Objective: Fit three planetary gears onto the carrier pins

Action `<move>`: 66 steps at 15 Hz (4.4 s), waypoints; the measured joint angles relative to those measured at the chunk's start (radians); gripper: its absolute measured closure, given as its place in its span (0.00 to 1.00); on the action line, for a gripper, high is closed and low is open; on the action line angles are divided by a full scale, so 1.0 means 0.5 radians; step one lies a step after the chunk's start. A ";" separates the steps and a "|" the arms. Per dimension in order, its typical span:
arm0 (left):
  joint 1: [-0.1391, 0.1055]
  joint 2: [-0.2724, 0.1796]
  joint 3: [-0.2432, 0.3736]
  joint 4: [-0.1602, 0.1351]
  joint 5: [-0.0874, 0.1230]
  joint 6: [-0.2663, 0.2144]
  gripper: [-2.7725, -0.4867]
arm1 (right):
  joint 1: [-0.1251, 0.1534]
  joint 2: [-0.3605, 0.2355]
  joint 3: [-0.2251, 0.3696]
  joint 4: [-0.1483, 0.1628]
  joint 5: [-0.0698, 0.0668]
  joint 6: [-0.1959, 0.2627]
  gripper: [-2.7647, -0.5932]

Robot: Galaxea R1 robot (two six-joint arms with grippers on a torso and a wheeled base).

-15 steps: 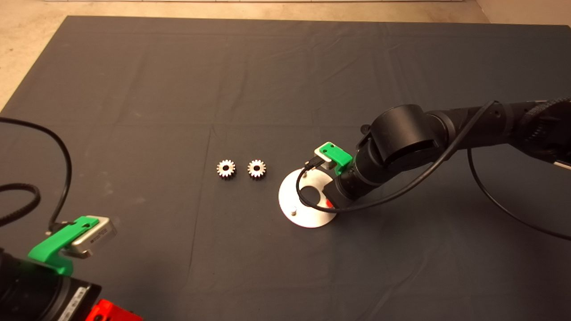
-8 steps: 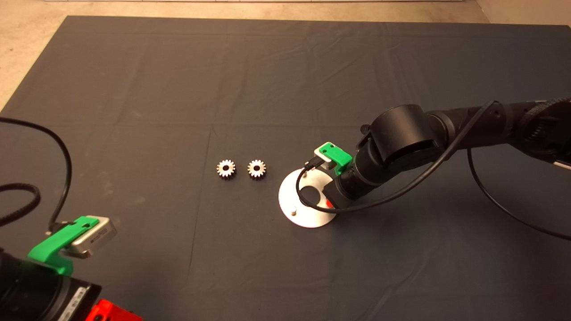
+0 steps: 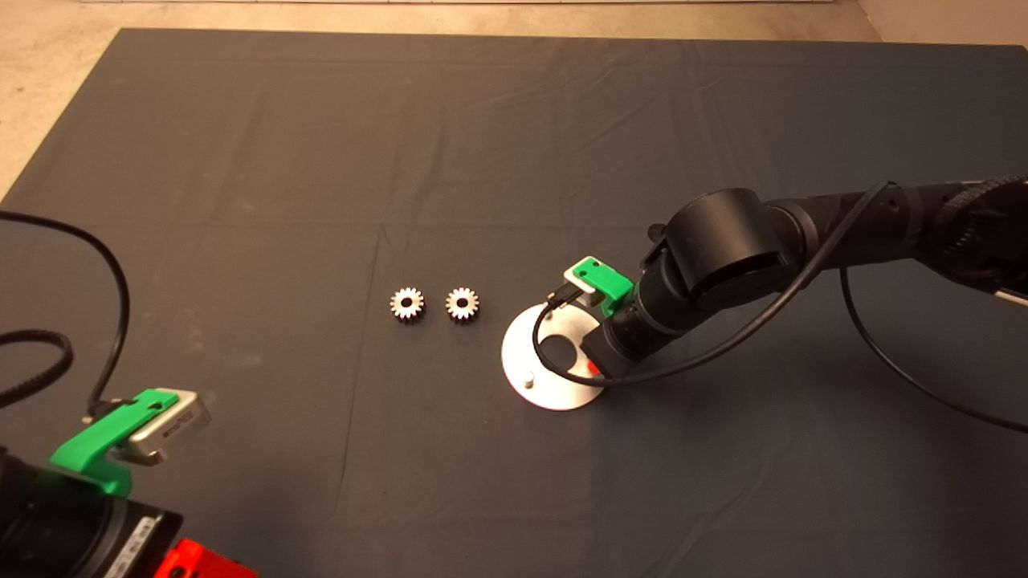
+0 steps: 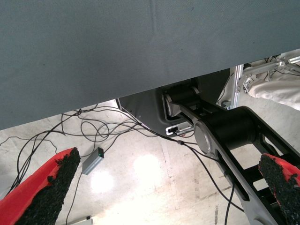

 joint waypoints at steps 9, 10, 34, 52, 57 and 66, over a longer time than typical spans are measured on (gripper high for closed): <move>-0.001 0.000 0.000 0.000 0.000 0.000 0.00 | -0.006 -0.001 -0.017 0.008 -0.009 -0.007 0.68; 0.000 0.000 0.000 0.000 0.000 0.000 0.00 | -0.006 -0.001 -0.017 0.008 -0.009 -0.007 0.68; -0.001 0.009 0.000 0.000 0.000 0.012 0.00 | 0.500 -0.279 -0.046 0.150 0.014 -0.020 0.54; -0.083 0.306 0.000 0.463 0.108 0.119 0.00 | 0.737 -1.603 1.106 0.673 -0.006 0.571 0.54; -0.080 0.359 0.000 0.925 0.106 0.237 0.00 | 0.854 -1.609 1.120 0.683 -0.010 0.579 0.54; 0.349 0.385 -0.207 1.634 -0.285 0.458 0.00 | 0.935 -1.614 1.124 0.725 -0.017 0.577 0.54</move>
